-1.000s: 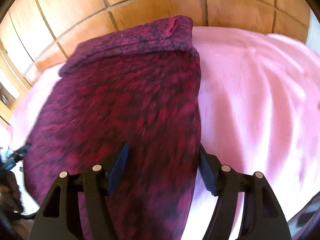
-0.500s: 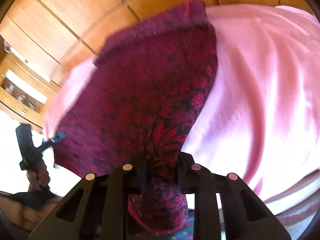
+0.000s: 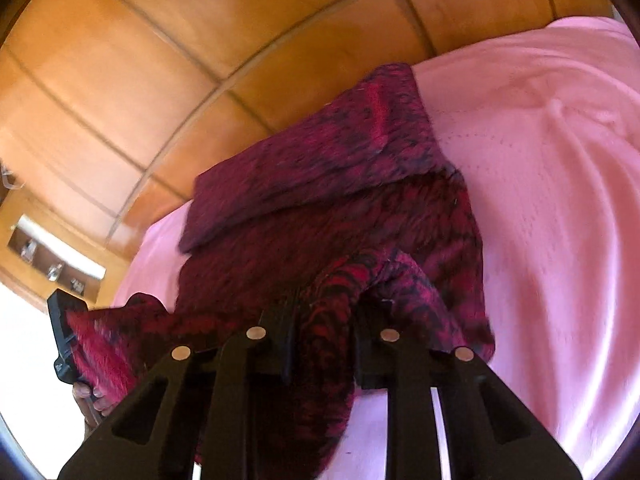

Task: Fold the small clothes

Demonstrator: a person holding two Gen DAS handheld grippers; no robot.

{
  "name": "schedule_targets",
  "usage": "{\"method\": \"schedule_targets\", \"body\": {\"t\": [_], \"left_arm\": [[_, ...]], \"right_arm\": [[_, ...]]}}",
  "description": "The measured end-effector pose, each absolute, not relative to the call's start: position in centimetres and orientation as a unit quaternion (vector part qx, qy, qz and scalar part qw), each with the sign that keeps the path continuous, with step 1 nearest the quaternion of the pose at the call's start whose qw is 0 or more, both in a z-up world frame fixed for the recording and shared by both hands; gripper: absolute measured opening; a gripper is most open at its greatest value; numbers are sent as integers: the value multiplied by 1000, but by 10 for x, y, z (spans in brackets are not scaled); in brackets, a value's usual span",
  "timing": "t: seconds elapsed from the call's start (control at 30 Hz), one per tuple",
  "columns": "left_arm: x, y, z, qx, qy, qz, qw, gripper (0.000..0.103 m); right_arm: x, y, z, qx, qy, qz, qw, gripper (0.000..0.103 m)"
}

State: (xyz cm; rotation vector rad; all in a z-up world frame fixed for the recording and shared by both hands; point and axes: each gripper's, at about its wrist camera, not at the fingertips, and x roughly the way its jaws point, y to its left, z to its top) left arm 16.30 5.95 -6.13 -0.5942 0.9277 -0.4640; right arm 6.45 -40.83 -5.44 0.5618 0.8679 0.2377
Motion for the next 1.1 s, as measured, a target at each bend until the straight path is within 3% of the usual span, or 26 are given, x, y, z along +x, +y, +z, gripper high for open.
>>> {"method": "schedule_targets", "body": {"t": [0.1, 0.17, 0.2, 0.23, 0.27, 0.33, 0.4, 0.47, 0.53, 0.6, 0.77, 0.9, 0.93, 0.97, 1.0, 1.03, 1.1], "left_arm": [[199, 56, -73, -294, 461, -197, 813, 14], [209, 61, -76, -318, 474, -191, 799, 27], [210, 66, -76, -331, 472, -193, 794, 31], [210, 73, -74, -349, 460, -193, 793, 44], [209, 81, -71, -354, 446, -182, 802, 67], [198, 103, -65, -355, 406, -133, 831, 78], [195, 117, -70, -366, 406, -132, 827, 78], [182, 133, -77, -364, 406, -125, 829, 78], [168, 139, -80, -338, 403, -145, 838, 79], [150, 141, -84, -321, 403, -170, 840, 80], [111, 129, -96, -291, 404, -227, 837, 88], [109, 101, -107, -253, 420, -249, 835, 88], [110, 96, -107, -248, 420, -252, 836, 83], [113, 92, -108, -247, 424, -255, 833, 62], [116, 88, -109, -244, 433, -255, 829, 54], [119, 86, -110, -235, 445, -239, 831, 40], [112, 91, -106, -234, 444, -239, 831, 29]], "right_arm": [[82, -415, -58, 278, 424, 104, 855, 20], [89, -419, -58, 294, 426, 112, 848, 24], [92, -421, -58, 301, 427, 118, 844, 31], [93, -425, -56, 316, 424, 127, 839, 39], [93, -430, -55, 326, 417, 132, 838, 42], [88, -438, -53, 350, 407, 144, 831, 59], [85, -450, -56, 385, 389, 156, 822, 69], [80, -457, -57, 397, 379, 159, 821, 71], [65, -467, -53, 399, 360, 146, 831, 93], [50, -476, -47, 383, 348, 122, 847, 97], [17, -473, -53, 315, 372, 110, 866, 96], [20, -441, -69, 236, 408, 106, 876, 75], [23, -431, -72, 202, 415, 85, 883, 67], [28, -426, -76, 181, 420, 72, 886, 61], [32, -423, -78, 164, 424, 62, 888, 52], [32, -420, -77, 154, 423, 57, 891, 45], [30, -422, -73, 149, 421, 52, 893, 28]]}}
